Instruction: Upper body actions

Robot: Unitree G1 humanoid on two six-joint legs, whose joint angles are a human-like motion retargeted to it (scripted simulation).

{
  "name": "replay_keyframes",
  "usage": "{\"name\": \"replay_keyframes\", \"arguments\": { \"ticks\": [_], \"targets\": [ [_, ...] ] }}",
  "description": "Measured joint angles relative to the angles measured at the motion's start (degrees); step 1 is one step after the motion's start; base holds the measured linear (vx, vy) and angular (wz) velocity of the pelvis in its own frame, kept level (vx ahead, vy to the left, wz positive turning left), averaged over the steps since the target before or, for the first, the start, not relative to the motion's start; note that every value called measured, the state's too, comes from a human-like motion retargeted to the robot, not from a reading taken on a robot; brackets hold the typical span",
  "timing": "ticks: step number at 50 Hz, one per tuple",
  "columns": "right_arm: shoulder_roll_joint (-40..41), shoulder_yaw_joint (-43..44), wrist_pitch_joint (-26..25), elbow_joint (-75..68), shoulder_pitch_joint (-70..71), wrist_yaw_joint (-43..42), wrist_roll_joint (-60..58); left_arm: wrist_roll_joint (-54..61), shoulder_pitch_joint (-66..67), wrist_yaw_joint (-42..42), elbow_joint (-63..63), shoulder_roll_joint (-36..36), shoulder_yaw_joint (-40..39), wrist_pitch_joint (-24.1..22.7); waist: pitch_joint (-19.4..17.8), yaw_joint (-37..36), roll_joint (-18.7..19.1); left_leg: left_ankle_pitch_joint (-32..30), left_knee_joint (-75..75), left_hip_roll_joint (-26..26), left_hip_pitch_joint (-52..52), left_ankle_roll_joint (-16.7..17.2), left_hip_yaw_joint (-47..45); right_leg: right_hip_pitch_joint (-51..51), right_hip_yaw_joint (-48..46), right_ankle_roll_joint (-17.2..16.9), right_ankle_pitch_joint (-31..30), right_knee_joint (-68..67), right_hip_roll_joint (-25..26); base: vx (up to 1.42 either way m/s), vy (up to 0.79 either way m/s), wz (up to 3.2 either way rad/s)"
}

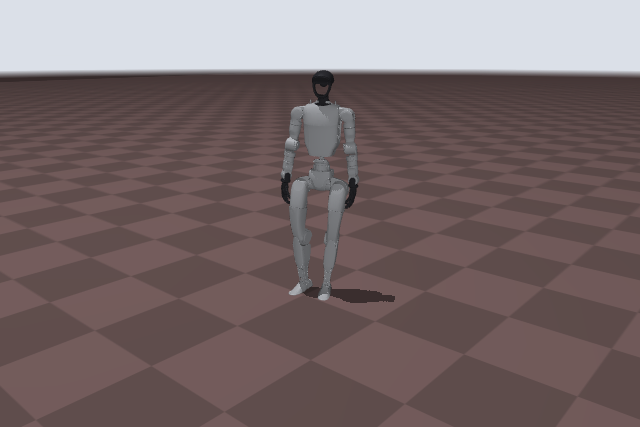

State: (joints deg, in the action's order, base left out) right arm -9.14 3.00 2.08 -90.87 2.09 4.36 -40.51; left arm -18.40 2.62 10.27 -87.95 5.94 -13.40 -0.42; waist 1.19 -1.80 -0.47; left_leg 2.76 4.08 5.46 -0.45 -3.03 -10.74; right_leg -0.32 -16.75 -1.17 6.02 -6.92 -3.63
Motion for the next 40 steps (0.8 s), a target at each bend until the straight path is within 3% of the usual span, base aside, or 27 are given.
{"name": "replay_keyframes", "arguments": {
  "ticks": [10,15,21,26,30,38,40],
  "targets": [
    [1.33,-0.43,1.97,5.91,2.07,4.61,3.48,-4.02,2.35,0.19,-2.47,0.33,3.28,0.39,-1.81,0.64,-0.97,-0.23,-0.91,1.28,2.07,-1.99,-2.86,-0.14,1.62,-0.77,-0.61,-0.98,-1.07,0.03,0.02,-0.2],
    [1.84,-2.92,3.59,8.07,2.81,3.89,0.89,-4.21,2.88,0.13,-2.61,2.09,3.23,0.62,-2.52,1.97,-1.08,-0.11,-2.2,0.32,2.46,-2.6,-7.93,-2.14,2.43,0.49,-1.8,-0.85,-0.08,-0.07,-0.06,-0.9],
    [2.36,-4.63,4.12,8.25,2.13,2.97,-0.64,-4.82,3.54,-0.89,-2.82,4.93,2.69,1.46,-2.98,2.52,-1.05,1.07,-2.97,-3.09,2.86,-2.14,-18.43,-2.64,-11.01,1.74,0.94,1.67,-1.96,-0.17,-0.17,-1.6],
    [2.12,-4.82,3.53,6.27,2.21,2.1,0.26,-3.43,4.55,-2.08,-2.47,5.89,1.02,1.81,-3.05,1.57,-1.03,3.01,-2.84,-6.86,4.18,-0.4,-31.44,-0.31,-31.05,-0.05,3.99,3.65,-4.26,-0.29,-0.2,-2.36],
    [1.32,-4.33,3.04,4.15,2.64,0.85,1.19,-2.59,5.45,-2.04,-2.57,5.79,-0.13,1.97,-1.83,1.59,-0.94,4.05,-3.37,-8.42,5.77,1.51,-41.91,2.13,-45.49,-0.77,2.92,4.17,-5.03,-0.28,-0.15,-2.52],
    [-0.46,0.09,2.09,-0.88,1.74,-2.7,7.08,-3.68,3.63,-2.67,-2.13,4.8,0.93,2.59,1.07,3.29,-0.44,5.17,-2.49,-9.46,7.69,4.93,-50.68,3.79,-48.15,-0.44,-3.24,3.95,-6.61,-0.22,-0.18,-1.8],
    [-0.77,1.22,1.58,-2.65,1.41,-3.5,8.65,-3.43,2.84,-2.52,-1.17,4.41,1.03,2.33,1.86,3.68,-1.1,5.19,-1.93,-8.91,8.32,5.91,-52.95,3.78,-46.89,-2.24,-5.78,5.17,-6.8,-0.15,-0.22,-1.24]
  ]
}}
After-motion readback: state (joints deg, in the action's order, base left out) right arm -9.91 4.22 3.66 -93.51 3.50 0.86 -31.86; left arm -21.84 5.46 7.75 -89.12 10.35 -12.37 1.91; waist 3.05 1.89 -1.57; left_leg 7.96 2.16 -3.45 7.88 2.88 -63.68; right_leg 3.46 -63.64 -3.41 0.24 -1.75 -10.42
